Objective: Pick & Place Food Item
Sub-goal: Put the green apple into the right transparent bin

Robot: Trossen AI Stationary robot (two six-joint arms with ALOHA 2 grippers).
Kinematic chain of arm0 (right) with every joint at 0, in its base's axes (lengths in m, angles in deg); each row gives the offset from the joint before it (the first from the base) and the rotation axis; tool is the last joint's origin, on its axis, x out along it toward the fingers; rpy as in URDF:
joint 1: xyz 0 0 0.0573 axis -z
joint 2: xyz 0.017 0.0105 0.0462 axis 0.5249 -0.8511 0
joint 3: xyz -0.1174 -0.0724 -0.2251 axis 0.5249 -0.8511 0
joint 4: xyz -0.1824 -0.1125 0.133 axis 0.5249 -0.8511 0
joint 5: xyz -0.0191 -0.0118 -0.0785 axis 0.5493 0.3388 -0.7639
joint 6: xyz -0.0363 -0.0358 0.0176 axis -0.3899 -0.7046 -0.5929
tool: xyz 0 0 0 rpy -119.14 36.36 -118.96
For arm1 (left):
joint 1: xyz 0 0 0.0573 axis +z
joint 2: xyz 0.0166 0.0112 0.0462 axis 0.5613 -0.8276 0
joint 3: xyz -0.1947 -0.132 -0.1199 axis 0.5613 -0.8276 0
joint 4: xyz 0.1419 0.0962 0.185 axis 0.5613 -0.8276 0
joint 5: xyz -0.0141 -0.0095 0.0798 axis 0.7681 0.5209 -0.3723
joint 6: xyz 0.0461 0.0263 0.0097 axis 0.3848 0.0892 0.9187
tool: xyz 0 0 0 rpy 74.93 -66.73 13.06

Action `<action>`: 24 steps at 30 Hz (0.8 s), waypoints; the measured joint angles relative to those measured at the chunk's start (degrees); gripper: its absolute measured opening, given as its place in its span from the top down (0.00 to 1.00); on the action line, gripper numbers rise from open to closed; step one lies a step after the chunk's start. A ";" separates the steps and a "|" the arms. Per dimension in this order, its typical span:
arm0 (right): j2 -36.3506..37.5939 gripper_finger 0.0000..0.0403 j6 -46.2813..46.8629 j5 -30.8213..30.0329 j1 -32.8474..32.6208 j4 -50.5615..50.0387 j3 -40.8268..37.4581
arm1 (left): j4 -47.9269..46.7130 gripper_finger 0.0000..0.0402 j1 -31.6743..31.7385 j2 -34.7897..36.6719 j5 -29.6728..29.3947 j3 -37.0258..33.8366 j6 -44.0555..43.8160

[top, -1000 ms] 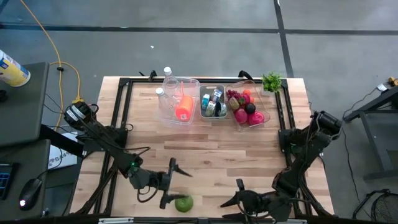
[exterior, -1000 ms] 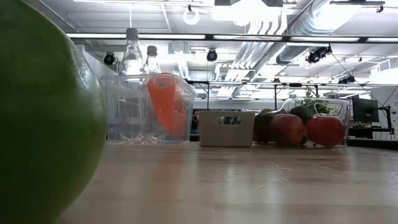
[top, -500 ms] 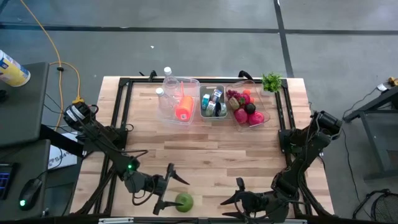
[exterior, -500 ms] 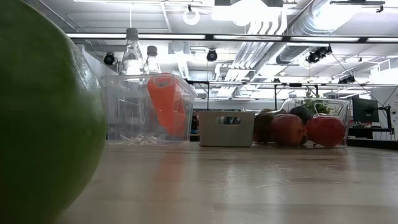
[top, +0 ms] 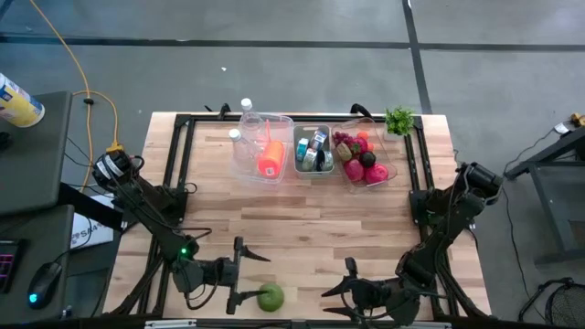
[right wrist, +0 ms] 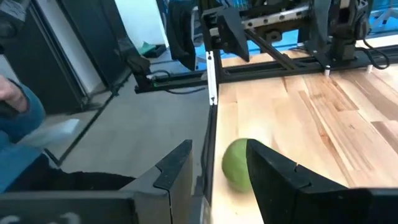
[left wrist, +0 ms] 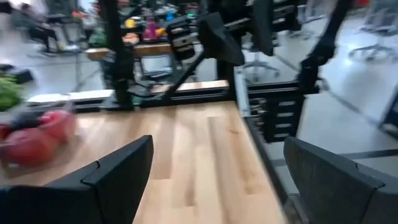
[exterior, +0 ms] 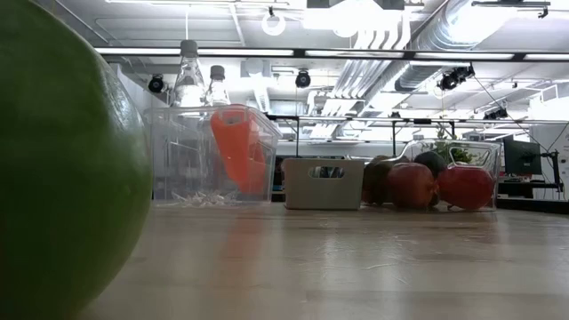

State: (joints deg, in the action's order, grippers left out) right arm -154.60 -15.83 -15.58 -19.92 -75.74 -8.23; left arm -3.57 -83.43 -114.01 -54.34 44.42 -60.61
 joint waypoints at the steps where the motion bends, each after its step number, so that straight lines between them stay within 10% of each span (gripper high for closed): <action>1: 0.00 0.66 0.02 0.08 0.14 -0.44 0.00 | -0.06 0.13 -0.26 -0.08 -1.34 0.00 0.68; 24: 0.00 0.66 0.23 0.24 0.65 -2.19 0.02 | 0.76 0.00 -1.11 -1.68 -2.90 -0.02 -3.24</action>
State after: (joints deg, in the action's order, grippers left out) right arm -154.60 -15.60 -15.34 -19.27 -77.93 -8.21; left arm -2.81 -84.55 -115.70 -57.24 44.40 -63.85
